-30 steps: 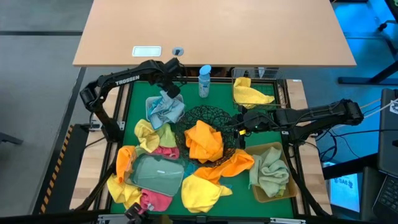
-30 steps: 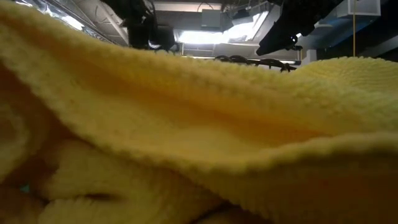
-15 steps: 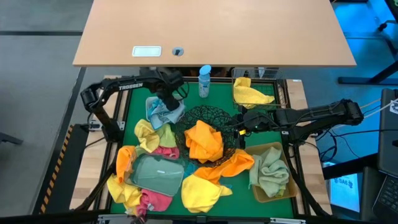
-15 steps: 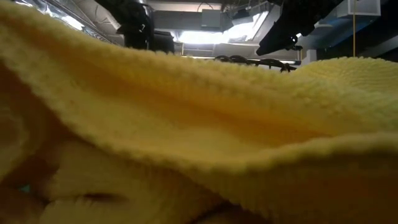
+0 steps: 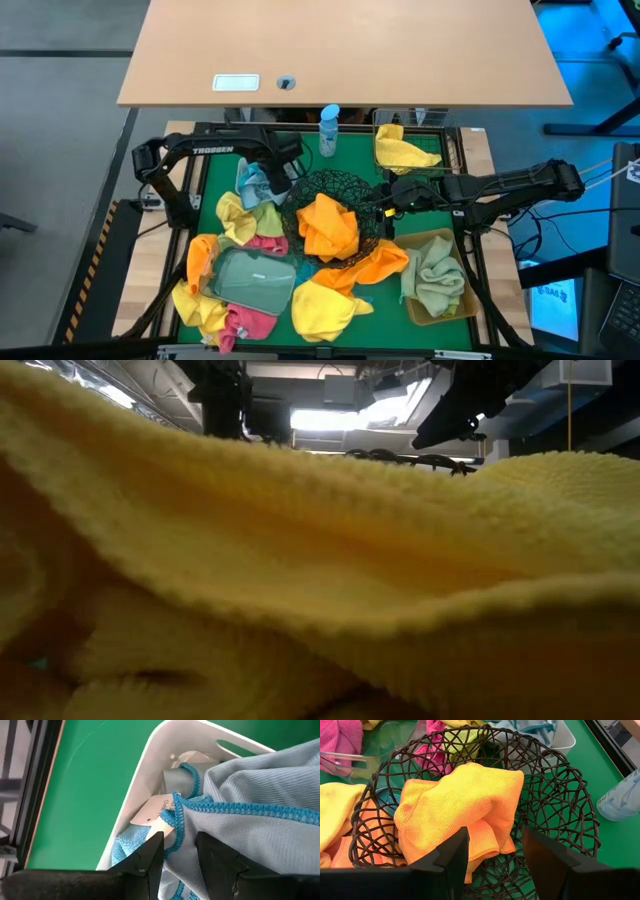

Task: Sort microfiber towel by color & place in baskets
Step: Put the light blue microfiber towel into the white bin

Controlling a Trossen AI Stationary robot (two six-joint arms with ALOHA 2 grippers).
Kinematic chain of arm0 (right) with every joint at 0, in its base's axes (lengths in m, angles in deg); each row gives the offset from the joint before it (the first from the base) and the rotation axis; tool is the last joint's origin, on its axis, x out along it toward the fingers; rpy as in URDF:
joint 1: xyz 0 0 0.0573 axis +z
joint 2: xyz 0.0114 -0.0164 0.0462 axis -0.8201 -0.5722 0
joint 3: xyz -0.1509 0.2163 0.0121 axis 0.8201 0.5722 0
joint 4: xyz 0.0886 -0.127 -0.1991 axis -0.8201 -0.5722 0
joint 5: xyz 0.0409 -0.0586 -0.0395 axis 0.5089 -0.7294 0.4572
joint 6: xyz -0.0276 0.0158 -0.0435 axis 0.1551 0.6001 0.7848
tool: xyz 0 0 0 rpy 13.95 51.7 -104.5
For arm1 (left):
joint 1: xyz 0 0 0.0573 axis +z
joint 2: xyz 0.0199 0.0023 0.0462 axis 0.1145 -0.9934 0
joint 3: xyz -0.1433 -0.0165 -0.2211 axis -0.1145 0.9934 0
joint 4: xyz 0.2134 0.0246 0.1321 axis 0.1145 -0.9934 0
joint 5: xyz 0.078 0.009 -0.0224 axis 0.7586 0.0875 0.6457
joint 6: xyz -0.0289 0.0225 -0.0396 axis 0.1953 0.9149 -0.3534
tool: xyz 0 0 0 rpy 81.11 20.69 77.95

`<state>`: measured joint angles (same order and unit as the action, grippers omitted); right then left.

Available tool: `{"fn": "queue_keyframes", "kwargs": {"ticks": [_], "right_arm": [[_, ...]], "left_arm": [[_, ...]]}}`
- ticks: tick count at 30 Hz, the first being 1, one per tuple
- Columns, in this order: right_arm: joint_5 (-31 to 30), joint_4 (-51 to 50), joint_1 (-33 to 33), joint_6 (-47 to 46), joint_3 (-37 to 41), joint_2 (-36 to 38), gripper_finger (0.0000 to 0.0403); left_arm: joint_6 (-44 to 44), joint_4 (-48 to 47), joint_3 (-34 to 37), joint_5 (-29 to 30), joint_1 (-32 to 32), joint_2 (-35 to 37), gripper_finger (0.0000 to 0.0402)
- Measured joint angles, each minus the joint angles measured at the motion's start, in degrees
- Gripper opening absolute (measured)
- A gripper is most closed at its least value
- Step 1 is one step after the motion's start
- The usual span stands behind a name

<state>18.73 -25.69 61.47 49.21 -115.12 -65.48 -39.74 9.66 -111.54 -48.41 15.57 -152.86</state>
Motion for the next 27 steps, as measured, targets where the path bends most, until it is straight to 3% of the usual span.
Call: {"fn": "queue_keyframes", "kwargs": {"ticks": [10, 20, 27], "right_arm": [[0.0, 0.0, 0.0, 0.0, 0.0, 0.0, 0.0182], [0.0, 0.0, 0.0, 0.0, 0.0, 0.0, 0.0182], [0.0, 0.0, 0.0, 0.0, 0.0, 0.0, 0.0182]], "left_arm": [[2.2, 1.3, 0.2, 0.3, -1.2, 0.0, 0.0115], [2.2, 8.9, 9.3, 0.3, 1.3, 0.1, 0.0115], [2.2, 11.5, 11.5, 1.8, 5.0, 0.1, 0.0114]]}}
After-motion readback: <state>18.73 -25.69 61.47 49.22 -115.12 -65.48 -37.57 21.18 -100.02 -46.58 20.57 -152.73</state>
